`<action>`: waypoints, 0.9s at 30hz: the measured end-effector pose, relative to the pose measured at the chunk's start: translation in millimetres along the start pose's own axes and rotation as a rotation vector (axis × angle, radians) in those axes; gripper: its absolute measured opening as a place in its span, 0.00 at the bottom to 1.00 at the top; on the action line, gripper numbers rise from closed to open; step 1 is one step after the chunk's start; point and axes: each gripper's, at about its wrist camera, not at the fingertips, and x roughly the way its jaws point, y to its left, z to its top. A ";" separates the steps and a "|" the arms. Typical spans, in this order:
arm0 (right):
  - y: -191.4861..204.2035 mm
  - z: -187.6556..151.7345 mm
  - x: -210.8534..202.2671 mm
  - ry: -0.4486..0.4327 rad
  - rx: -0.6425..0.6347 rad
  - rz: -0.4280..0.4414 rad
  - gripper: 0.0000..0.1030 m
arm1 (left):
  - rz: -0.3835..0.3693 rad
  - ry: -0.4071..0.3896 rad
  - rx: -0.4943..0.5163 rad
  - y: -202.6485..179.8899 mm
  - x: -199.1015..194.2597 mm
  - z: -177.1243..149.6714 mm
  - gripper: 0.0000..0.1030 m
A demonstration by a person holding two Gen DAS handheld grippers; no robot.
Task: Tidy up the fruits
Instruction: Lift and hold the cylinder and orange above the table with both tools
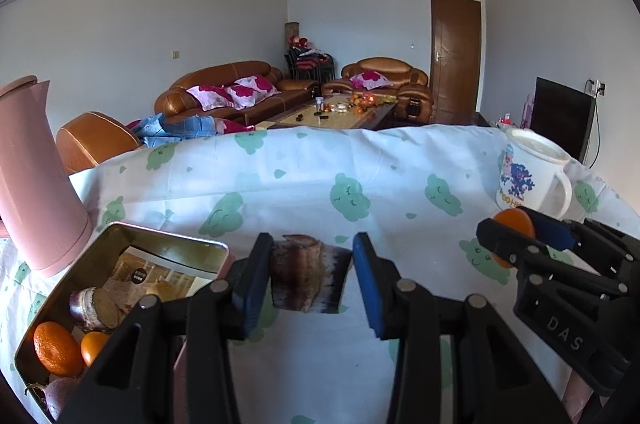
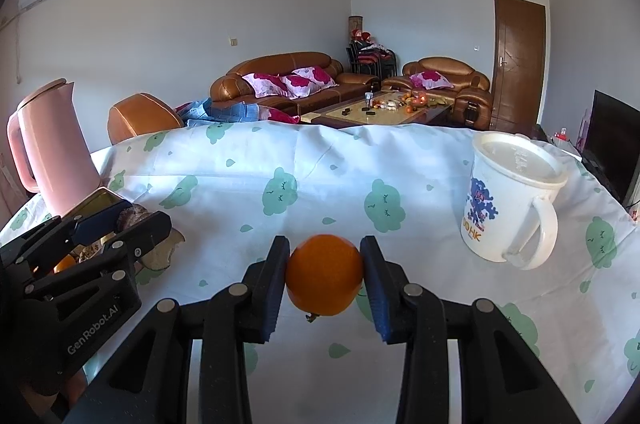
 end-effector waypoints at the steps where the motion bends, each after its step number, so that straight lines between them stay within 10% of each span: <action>1: 0.1 0.0 -1.0 -0.005 -0.002 -0.001 0.38 | 0.000 -0.001 -0.001 0.0 -0.6 -0.1 0.41; 27: 17.0 -5.9 -26.0 -0.105 -0.067 -0.014 0.38 | -0.006 -0.034 -0.007 8.8 -23.8 -8.2 0.41</action>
